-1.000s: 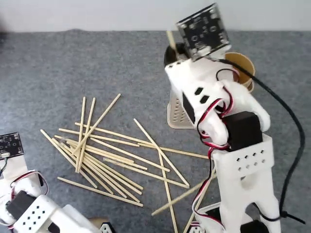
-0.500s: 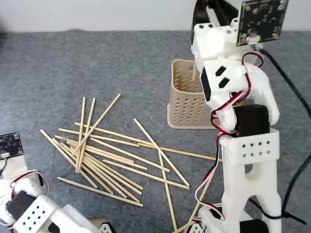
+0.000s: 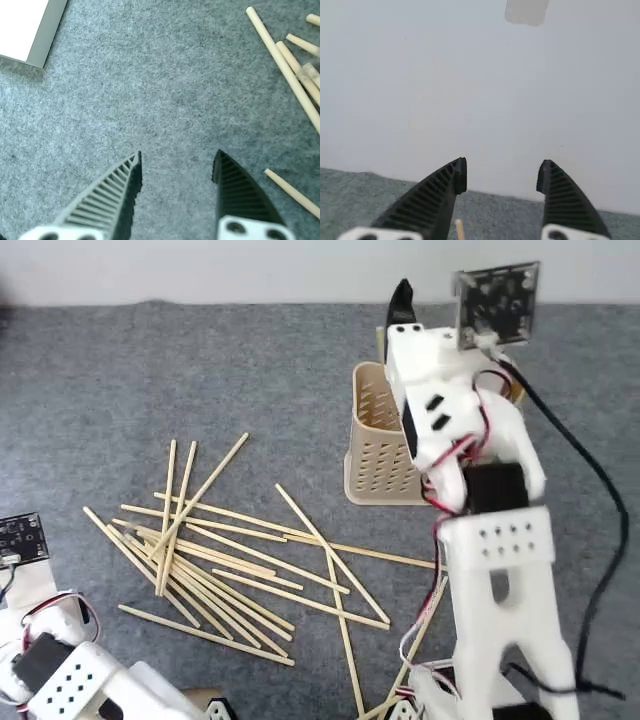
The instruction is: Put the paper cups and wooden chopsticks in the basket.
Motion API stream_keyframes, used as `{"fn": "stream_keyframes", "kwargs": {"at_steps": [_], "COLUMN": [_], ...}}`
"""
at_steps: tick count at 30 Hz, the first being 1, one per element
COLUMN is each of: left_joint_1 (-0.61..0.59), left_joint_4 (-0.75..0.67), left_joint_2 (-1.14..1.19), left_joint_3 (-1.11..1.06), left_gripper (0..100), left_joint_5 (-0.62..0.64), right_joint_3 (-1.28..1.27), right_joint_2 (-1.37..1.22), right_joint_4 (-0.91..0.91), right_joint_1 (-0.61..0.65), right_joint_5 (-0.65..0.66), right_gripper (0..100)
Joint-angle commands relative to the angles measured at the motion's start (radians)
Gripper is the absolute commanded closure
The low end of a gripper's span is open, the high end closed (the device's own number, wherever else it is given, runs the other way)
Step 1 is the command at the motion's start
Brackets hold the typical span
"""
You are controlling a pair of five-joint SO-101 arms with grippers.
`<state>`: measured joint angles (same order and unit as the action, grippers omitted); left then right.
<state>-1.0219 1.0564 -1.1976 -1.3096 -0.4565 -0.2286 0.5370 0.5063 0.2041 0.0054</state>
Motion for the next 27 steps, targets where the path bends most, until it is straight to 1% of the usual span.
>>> {"fn": "stream_keyframes", "kwargs": {"at_steps": [1, 4, 7, 9, 12, 15, 18, 21, 24, 27], "left_joint_1": [0.009, 0.038, 0.087, 0.127, 0.198, 0.287, 0.358, 0.408, 0.448, 0.456], "left_joint_4": [-0.02, 0.008, 0.074, 0.124, 0.187, 0.25, 0.288, 0.282, 0.281, 0.226], "left_joint_2": [-0.012, -0.012, -0.012, -0.009, -0.005, -0.003, -0.003, -0.002, 0.0, 0.054], "left_joint_3": [0.018, 0.041, 0.09, 0.133, 0.196, 0.255, 0.312, 0.337, 0.337, 0.329], "left_gripper": [78, 78, 78, 78, 78, 78, 79, 81, 81, 81], "left_joint_5": [-0.009, -0.005, -0.002, 0.029, 0.097, 0.155, 0.222, 0.276, 0.292, 0.292], "right_joint_3": [0.012, 0.008, 0.008, 0.008, 0.006, -0.044, -0.14, -0.258, -0.342, -0.4], "right_joint_2": [0.143, 0.232, 0.294, 0.317, 0.323, 0.329, 0.332, 0.332, 0.332, 0.332], "right_joint_4": [0.097, 0.228, 0.397, 0.513, 0.679, 0.802, 0.842, 0.84, 0.839, 0.816], "right_joint_1": [0.001, 0.015, 0.022, 0.022, 0.022, 0.022, 0.016, 0.016, 0.015, 0.015], "right_joint_5": [-0.011, -0.006, -0.005, -0.005, 0.012, 0.058, 0.069, 0.04, -0.015, -0.034], "right_gripper": [76.5, 83.7, 91.3, 95.3, 98.7, 99.0, 99.0, 99.0, 99.0, 99.0]}}
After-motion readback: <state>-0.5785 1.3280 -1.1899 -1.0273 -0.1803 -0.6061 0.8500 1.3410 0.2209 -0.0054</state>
